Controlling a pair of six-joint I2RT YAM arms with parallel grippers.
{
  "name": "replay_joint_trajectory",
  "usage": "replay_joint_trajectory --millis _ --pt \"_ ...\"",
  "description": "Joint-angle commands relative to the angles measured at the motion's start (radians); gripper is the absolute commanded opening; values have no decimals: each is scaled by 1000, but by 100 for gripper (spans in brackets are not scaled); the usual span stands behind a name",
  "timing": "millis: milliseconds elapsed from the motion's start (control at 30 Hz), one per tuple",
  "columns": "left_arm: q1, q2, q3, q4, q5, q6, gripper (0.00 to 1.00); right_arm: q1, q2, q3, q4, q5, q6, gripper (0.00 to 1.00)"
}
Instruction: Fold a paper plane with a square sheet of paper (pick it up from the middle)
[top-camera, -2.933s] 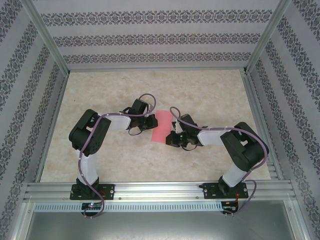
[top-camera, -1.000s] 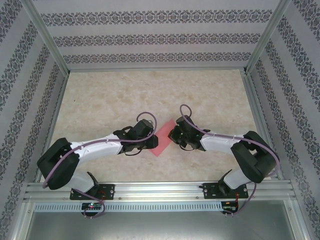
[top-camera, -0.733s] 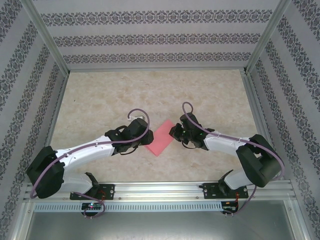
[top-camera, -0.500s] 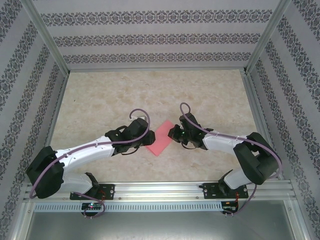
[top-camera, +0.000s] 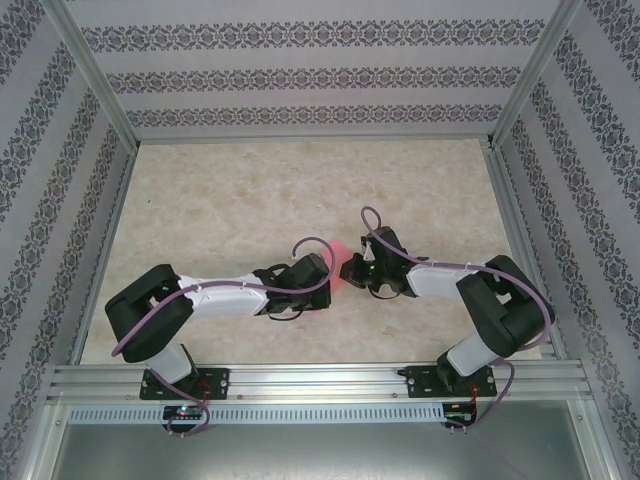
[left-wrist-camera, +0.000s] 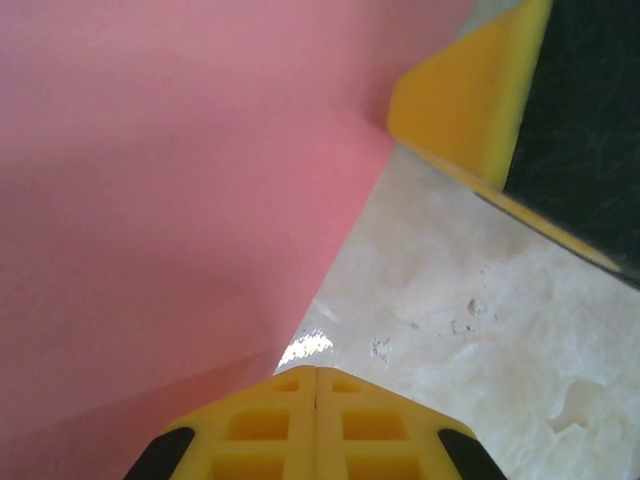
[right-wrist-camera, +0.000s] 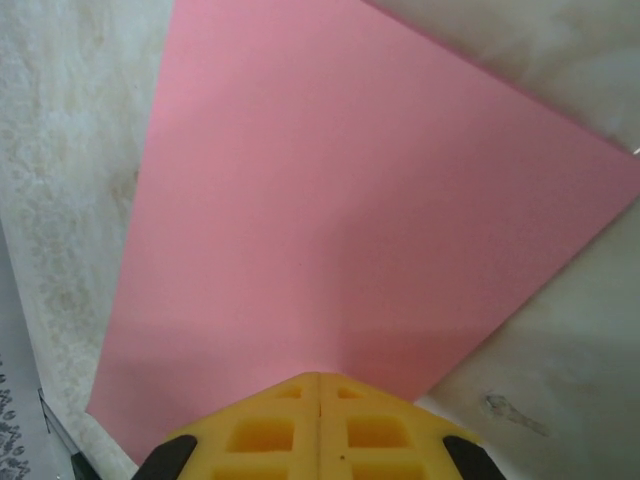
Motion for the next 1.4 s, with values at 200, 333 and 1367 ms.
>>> replay_joint_trajectory --millis 200,333,1367 --pt "6 53 27 71 -44 -25 0 6 42 -1 52 -77 -54 0" --pt "12 68 24 81 -44 -25 0 10 65 14 51 -99 -66 0" --pt "37 109 -23 -22 12 -28 0 -35 119 68 -56 -46 -147 0"
